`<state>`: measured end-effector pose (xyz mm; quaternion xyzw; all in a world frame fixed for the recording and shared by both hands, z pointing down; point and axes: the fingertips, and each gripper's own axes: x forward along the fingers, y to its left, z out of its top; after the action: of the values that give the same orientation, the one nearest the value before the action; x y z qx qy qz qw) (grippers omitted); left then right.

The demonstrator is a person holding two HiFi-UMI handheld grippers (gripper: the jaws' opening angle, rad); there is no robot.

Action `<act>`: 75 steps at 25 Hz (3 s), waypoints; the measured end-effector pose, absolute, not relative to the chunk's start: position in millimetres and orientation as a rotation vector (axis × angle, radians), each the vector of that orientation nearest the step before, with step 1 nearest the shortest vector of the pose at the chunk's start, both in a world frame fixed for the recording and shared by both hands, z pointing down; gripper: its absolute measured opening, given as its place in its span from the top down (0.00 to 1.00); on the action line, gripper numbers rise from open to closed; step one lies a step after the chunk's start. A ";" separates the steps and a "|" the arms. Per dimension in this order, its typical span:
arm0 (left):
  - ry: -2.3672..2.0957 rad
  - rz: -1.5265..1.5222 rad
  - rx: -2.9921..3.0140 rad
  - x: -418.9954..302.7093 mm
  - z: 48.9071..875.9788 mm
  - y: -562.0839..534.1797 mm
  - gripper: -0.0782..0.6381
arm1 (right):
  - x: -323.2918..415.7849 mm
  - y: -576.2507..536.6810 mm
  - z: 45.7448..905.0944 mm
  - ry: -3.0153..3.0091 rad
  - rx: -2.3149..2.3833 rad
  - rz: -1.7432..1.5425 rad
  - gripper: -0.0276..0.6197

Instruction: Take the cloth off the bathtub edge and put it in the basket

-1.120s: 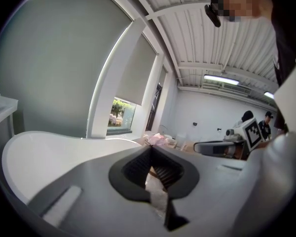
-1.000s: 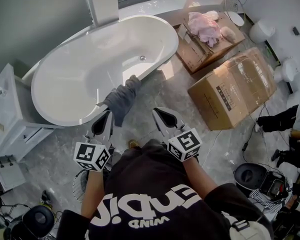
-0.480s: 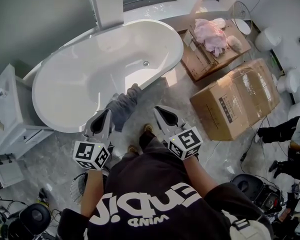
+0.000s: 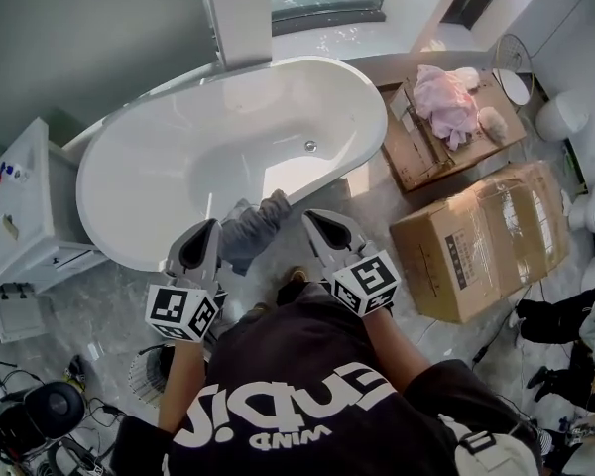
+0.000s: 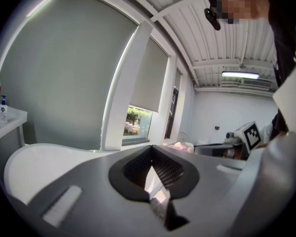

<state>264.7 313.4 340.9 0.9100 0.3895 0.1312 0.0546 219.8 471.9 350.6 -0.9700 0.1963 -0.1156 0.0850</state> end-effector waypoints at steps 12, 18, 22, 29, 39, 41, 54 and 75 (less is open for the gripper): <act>1.026 0.383 2.828 281.0 329.8 311.7 0.90 | 259.8 468.5 348.1 0.775 -2.834 -0.342 0.94; 1.027 0.368 2.843 293.1 326.5 307.2 0.90 | 274.3 460.2 342.8 0.803 -2.832 -0.324 0.94; 1.026 0.364 2.833 298.4 329.3 298.1 0.90 | 281.9 452.5 347.3 0.817 -2.832 -0.333 0.94; 1.021 0.410 2.823 304.1 343.9 293.1 0.90 | 285.4 449.3 359.7 0.839 -2.824 -0.385 0.94; 1.067 0.535 2.799 309.9 391.8 295.9 0.90 | 295.9 438.4 396.7 0.878 -2.811 -0.473 0.94; 1.079 0.571 2.793 309.5 408.3 299.3 0.90 | 296.9 438.4 408.0 0.868 -2.810 -0.498 0.94; 1.172 0.691 2.739 314.0 484.0 332.1 0.90 | 293.9 437.5 477.6 0.796 -2.754 -0.614 0.94; 1.427 0.830 2.571 278.7 501.2 343.8 0.55 | 283.2 424.7 479.8 0.807 -2.753 -0.628 0.94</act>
<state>278.7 343.8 501.2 0.8407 0.4665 0.2715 0.0429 283.2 424.7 479.8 -0.9325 0.2734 -0.2128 0.1023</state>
